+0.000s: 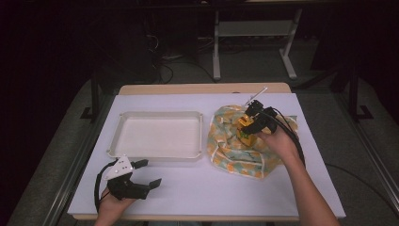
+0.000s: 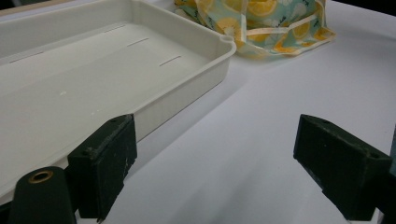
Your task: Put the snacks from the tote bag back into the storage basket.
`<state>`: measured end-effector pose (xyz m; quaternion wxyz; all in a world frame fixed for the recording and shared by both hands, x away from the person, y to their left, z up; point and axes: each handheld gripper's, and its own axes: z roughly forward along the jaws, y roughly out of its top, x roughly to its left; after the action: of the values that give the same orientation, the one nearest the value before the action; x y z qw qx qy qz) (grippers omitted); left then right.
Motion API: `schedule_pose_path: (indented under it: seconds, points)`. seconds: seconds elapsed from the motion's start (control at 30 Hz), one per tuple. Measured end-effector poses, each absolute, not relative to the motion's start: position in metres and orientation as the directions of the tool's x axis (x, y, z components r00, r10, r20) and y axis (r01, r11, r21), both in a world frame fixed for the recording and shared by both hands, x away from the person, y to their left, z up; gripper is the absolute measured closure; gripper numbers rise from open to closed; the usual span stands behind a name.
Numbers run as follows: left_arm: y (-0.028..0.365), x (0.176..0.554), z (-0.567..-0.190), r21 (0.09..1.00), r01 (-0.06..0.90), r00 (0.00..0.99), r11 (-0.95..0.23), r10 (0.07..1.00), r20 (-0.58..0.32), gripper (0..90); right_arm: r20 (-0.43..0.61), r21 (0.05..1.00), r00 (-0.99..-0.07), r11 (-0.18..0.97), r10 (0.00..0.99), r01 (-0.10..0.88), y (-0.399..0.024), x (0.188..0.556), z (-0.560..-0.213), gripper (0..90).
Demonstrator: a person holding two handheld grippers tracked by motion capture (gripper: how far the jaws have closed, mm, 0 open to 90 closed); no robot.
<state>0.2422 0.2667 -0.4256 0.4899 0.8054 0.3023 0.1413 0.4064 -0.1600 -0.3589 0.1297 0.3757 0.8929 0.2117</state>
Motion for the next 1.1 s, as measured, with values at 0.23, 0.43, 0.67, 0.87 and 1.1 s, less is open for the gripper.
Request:
schedule_pose_path:
  seconds: [0.23,0.43,0.67,0.87,1.1]
  points:
    - [0.2666,0.2421,-0.4257,0.874,0.348,0.778,-0.338,0.625,-0.068,13.3,-0.078,0.47,-0.681,0.629,0.728,0.619,-0.1591,0.4064,-0.359,47.2]
    - [0.2664,0.242,-0.4257,0.875,0.349,0.778,-0.337,0.625,-0.069,13.3,-0.077,0.473,-0.682,0.629,0.727,0.617,-0.1595,0.4064,-0.3591,47.7]
    - [0.2667,0.2423,-0.4257,0.875,0.35,0.777,-0.335,0.626,-0.071,13.3,-0.096,0.465,-0.698,0.652,0.709,0.599,-0.1585,0.4065,-0.3582,48.8]
    - [0.267,0.2421,-0.4256,0.874,0.35,0.777,-0.337,0.625,-0.07,13.3,-0.094,0.468,-0.704,0.656,0.704,0.593,-0.1584,0.4075,-0.3576,49.2]
    - [0.2671,0.2422,-0.4255,0.874,0.35,0.777,-0.337,0.626,-0.07,13.2,-0.073,0.466,-0.711,0.654,0.699,0.596,-0.1585,0.4075,-0.3546,49.6]
